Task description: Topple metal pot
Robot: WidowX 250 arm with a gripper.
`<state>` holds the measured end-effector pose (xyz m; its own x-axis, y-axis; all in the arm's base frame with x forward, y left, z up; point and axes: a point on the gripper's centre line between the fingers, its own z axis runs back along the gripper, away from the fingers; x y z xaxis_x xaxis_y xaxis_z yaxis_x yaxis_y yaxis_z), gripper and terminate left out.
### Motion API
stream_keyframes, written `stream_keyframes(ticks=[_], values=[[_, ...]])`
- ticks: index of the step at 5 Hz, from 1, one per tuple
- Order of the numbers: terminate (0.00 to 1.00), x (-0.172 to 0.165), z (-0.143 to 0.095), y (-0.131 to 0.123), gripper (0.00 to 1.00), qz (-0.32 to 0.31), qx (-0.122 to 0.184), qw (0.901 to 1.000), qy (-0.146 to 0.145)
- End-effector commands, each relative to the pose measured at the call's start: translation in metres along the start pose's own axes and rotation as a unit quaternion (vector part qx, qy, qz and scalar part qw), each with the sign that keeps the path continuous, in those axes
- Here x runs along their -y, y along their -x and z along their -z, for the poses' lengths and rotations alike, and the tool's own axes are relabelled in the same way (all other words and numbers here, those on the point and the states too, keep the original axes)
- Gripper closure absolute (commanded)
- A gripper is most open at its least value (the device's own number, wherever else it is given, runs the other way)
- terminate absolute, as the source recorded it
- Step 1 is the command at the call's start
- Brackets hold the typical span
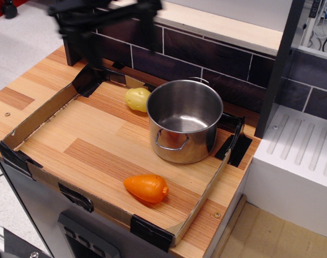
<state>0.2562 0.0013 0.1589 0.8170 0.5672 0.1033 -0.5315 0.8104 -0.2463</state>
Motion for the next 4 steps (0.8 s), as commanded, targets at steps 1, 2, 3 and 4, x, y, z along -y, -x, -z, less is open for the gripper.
stream_keyframes(ticks=[1,2,3,4], values=[[0.0,0.052,0.023,-0.004,0.0,-0.006,0.007,0.9997,-0.021],[0.0,0.061,0.035,-0.007,0.0,-0.022,0.0,0.9977,-0.065],[0.0,0.068,0.047,-0.008,0.0,-0.026,-0.005,0.9919,-0.124],[0.0,0.07,0.064,-0.012,0.0,-0.031,-0.006,0.9814,-0.189]])
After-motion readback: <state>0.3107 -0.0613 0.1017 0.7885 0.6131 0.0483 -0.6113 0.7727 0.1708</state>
